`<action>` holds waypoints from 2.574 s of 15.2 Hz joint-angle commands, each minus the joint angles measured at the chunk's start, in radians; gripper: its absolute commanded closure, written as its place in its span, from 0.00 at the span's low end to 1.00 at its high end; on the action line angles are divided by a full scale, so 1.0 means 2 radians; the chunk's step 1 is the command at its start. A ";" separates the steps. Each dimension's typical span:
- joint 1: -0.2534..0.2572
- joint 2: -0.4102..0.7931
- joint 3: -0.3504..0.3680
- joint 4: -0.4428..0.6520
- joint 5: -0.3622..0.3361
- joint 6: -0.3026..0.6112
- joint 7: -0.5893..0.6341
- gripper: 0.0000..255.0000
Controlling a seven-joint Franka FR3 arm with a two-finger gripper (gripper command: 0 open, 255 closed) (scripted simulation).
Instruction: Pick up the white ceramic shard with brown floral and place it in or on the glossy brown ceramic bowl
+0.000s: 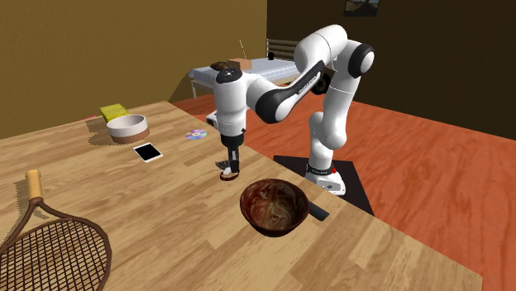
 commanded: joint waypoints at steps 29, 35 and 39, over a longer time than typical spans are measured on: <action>0.025 0.009 0.043 0.176 0.012 -0.176 0.049 1.00; 0.054 0.047 0.097 0.221 0.007 -0.200 0.134 1.00; 0.080 0.090 0.135 0.264 -0.010 -0.219 0.198 1.00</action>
